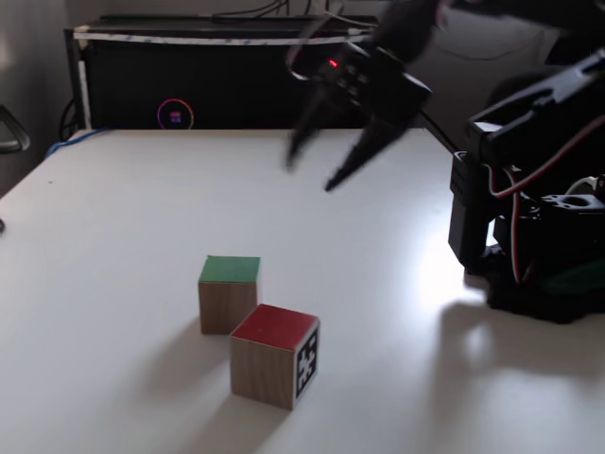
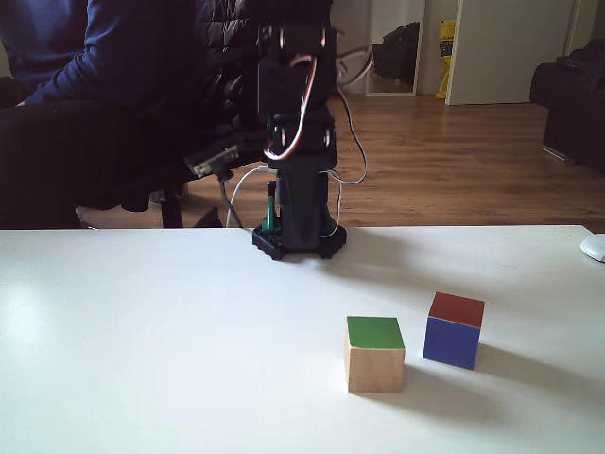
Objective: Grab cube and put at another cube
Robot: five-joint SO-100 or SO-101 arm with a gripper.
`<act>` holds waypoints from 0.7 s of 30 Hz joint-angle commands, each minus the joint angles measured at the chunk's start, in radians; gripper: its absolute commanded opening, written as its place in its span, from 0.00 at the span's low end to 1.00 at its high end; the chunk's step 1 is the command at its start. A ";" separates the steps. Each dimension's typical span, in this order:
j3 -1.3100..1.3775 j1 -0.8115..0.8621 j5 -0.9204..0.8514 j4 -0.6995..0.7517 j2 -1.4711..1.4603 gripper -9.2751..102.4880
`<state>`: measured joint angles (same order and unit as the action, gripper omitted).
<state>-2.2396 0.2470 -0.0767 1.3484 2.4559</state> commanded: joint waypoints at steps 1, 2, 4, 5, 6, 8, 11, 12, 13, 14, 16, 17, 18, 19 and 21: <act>0.175 -0.025 0.046 0.051 -0.152 0.46; 0.212 -0.029 0.067 0.071 -0.187 0.47; 0.281 -0.046 0.106 0.107 -0.267 0.48; 0.316 -0.057 0.127 0.126 -0.307 0.48; 0.353 -0.067 0.152 0.146 -0.350 0.48; 0.426 -0.098 0.189 0.187 -0.433 0.48; 0.518 -0.149 0.245 0.239 -0.537 0.48; 0.545 -0.166 0.264 0.255 -0.565 0.49; 0.565 -0.179 0.278 0.264 -0.589 0.49; 0.578 -0.196 0.291 0.268 -0.609 0.49; 0.609 -0.225 0.310 0.287 -0.653 0.49; 0.621 -0.238 0.316 0.290 -0.673 0.50; 0.634 -0.247 0.324 0.290 -0.690 0.50; 0.647 -0.255 0.331 0.290 -0.707 0.50; 0.670 -0.265 0.341 0.288 -0.738 0.50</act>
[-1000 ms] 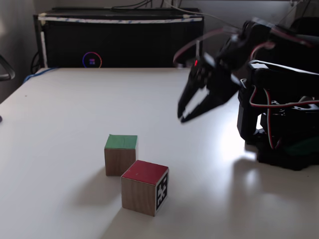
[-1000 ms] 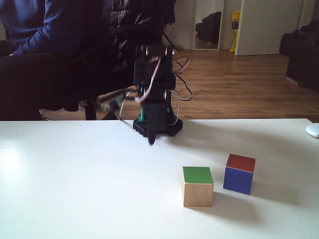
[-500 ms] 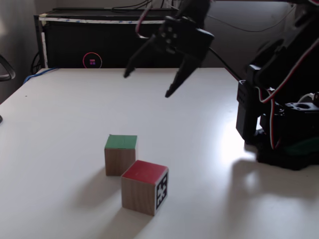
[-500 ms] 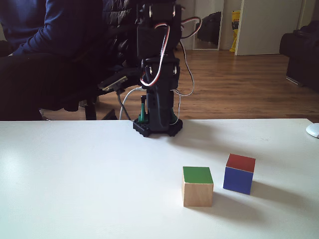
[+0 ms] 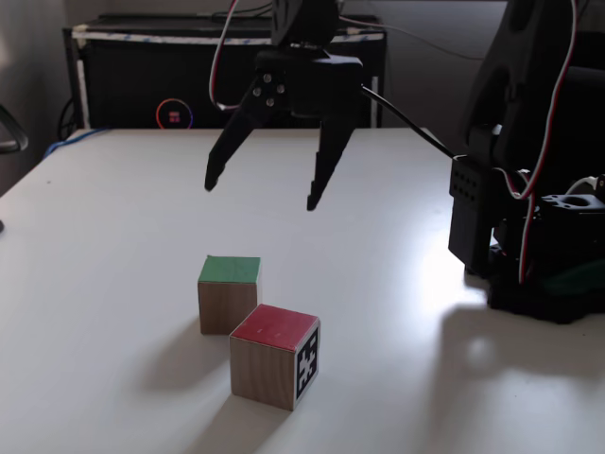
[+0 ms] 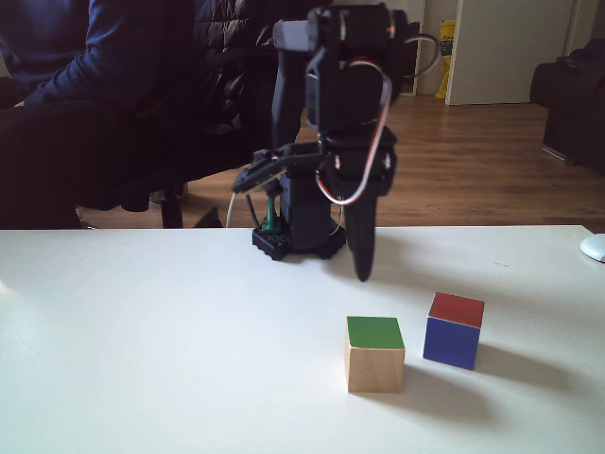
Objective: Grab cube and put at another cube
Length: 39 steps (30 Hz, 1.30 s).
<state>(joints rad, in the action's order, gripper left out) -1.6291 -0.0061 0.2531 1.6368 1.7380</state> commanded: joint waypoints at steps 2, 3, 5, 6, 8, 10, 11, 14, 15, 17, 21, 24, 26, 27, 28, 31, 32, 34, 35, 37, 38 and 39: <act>0.080 -0.014 0.014 -0.002 -0.058 0.50; 0.094 -0.014 0.015 -0.003 -0.084 0.50; 0.118 -0.005 0.018 -0.008 -0.140 0.51; 0.126 0.003 0.018 -0.017 -0.169 0.51; 0.135 0.017 0.012 -0.043 -0.218 0.51; 0.144 0.029 0.008 -0.071 -0.258 0.51; 0.152 0.032 0.008 -0.080 -0.278 0.51; 0.178 0.032 0.011 -0.087 -0.341 0.51; 0.183 0.031 0.012 -0.092 -0.354 0.51; 0.184 0.025 0.015 -0.107 -0.373 0.51; 0.183 0.003 0.028 -0.130 -0.407 0.51; 0.183 -0.018 0.048 -0.143 -0.434 0.51; 0.183 -0.029 0.058 -0.150 -0.453 0.51; 0.183 -0.034 0.063 -0.153 -0.462 0.51; 0.183 -0.040 0.066 -0.153 -0.471 0.51; 0.181 -0.051 0.074 -0.164 -0.491 0.50; 0.179 -0.052 0.077 -0.170 -0.494 0.50; 0.178 -0.054 0.080 -0.176 -0.497 0.50; 0.178 -0.055 0.081 -0.179 -0.499 0.50; 0.178 -0.055 0.083 -0.184 -0.500 0.48; 0.178 -0.055 0.083 -0.187 -0.500 0.47; 0.178 -0.055 0.081 -0.190 -0.500 0.46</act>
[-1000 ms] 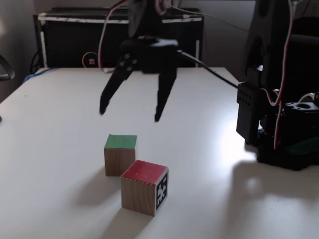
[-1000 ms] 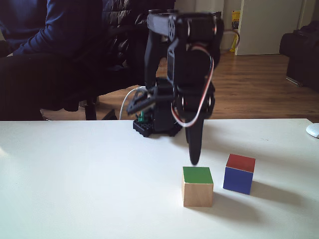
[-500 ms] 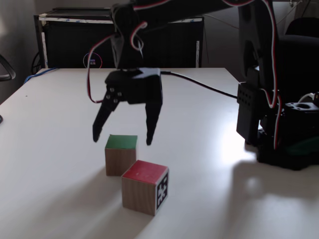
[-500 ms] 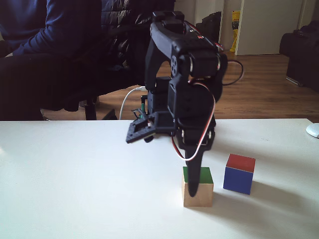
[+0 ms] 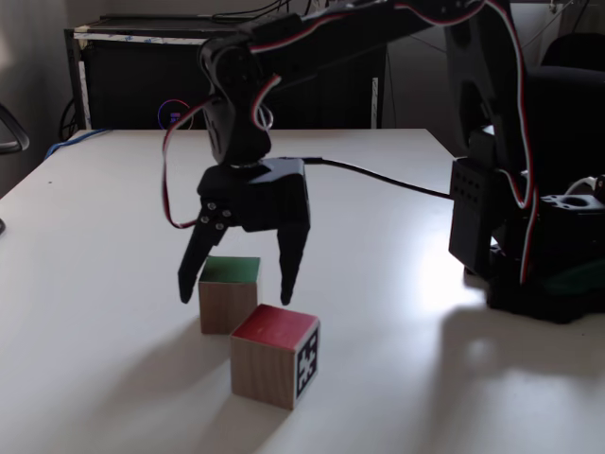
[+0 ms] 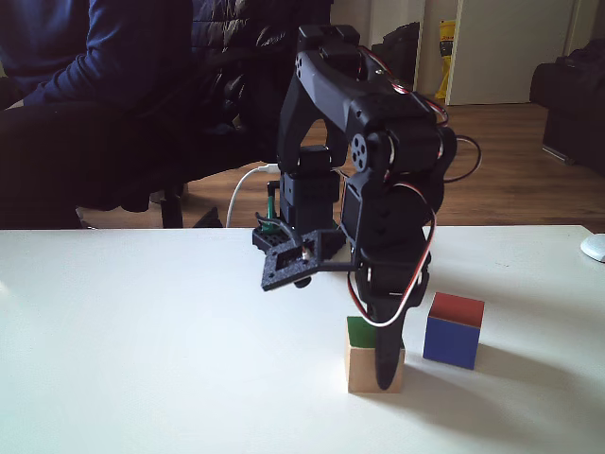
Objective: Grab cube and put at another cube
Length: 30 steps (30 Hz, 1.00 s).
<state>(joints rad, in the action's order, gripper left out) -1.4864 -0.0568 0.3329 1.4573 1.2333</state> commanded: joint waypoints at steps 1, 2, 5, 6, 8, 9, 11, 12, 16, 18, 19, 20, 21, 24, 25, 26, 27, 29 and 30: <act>0.035 -0.003 0.002 -0.015 0.005 0.45; 0.037 0.000 0.000 -0.018 0.005 0.44; 0.043 0.009 -0.005 -0.021 0.005 0.41; 0.044 0.012 -0.005 -0.021 0.005 0.40; 0.049 0.018 -0.008 -0.023 0.005 0.38; 0.051 0.023 -0.009 -0.023 0.005 0.37; 0.055 0.031 -0.011 -0.026 0.005 0.35; 0.055 0.035 -0.012 -0.029 0.005 0.34; 0.051 0.055 -0.021 -0.052 0.008 0.25; 0.049 0.067 -0.020 -0.060 0.011 0.20; 0.049 0.071 -0.018 -0.061 0.017 0.18; 0.049 0.075 -0.015 -0.063 0.025 0.17; 0.046 0.077 -0.014 -0.063 0.035 0.17; 0.029 0.071 -0.009 -0.060 0.109 0.16; 0.021 0.061 -0.009 -0.054 0.144 0.16; 0.009 0.051 -0.008 -0.051 0.187 0.16; -0.006 0.038 -0.006 -0.049 0.233 0.16; -0.031 0.009 -0.003 -0.040 0.328 0.16; -0.037 -0.009 0.002 -0.031 0.371 0.16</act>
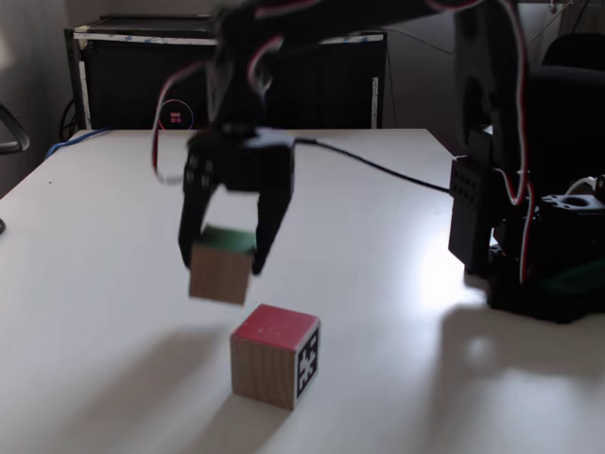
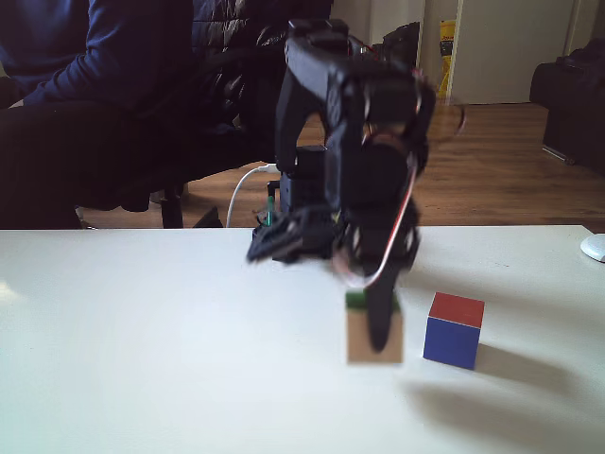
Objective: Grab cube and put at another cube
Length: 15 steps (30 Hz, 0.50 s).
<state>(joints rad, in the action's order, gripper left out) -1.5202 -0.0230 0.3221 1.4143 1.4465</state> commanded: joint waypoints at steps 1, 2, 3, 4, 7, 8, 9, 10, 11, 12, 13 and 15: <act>-0.008 -0.061 0.014 0.025 0.196 0.16; -0.008 -0.083 0.018 0.038 0.229 0.16; -0.008 -0.104 0.023 0.054 0.256 0.16; -0.005 -0.127 0.028 0.071 0.279 0.16; 0.005 -0.202 0.044 0.107 0.333 0.16; 0.014 -0.225 0.054 0.121 0.339 0.16; 0.026 -0.245 0.061 0.133 0.339 0.16; 0.040 -0.264 0.072 0.144 0.331 0.16; 0.055 -0.281 0.083 0.155 0.319 0.16; 0.069 -0.296 0.091 0.164 0.301 0.16; 0.077 -0.307 0.101 0.166 0.285 0.16; 0.086 -0.328 0.112 0.166 0.249 0.17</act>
<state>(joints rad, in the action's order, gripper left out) -1.4910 -0.3221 0.4188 1.5739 1.7089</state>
